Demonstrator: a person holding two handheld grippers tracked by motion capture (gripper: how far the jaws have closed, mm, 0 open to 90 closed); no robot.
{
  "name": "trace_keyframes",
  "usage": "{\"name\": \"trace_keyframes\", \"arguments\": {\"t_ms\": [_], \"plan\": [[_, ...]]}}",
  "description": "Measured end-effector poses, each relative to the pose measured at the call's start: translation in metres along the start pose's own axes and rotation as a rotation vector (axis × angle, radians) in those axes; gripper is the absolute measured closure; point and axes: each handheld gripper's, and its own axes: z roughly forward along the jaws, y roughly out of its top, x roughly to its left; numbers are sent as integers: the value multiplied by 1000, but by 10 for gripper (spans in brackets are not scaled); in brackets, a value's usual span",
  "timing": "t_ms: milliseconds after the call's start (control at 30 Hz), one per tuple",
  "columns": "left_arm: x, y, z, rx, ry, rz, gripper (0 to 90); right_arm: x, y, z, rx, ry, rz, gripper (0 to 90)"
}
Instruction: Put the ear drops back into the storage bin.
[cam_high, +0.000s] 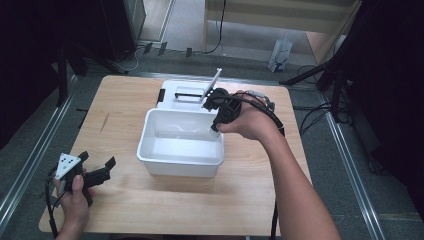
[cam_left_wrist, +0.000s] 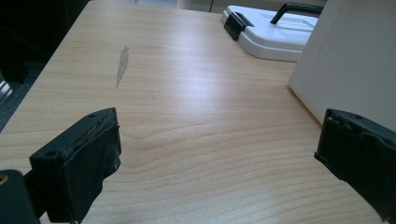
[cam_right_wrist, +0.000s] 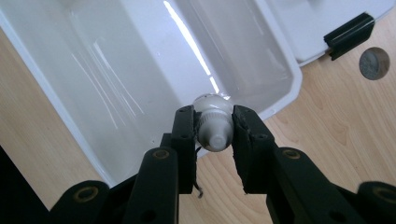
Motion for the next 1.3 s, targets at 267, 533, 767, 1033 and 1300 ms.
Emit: {"name": "trace_keyframes", "arguments": {"t_ms": [267,533,767,1033,1300], "plan": [[0,0,0,2,0,1,4,5,-3,23,32,4,-98,720],[0,0,1,2,-1,2,5,6,-11,49,68,13,-157,719],[-1,0,1,5,1,5,4,11,-14,70,81,29,-215,721],[0,0,1,8,0,4,5,13,-11,93,137,11,-273,744],[0,0,1,9,-1,2,5,12,-12,93,121,15,-248,703]]}}
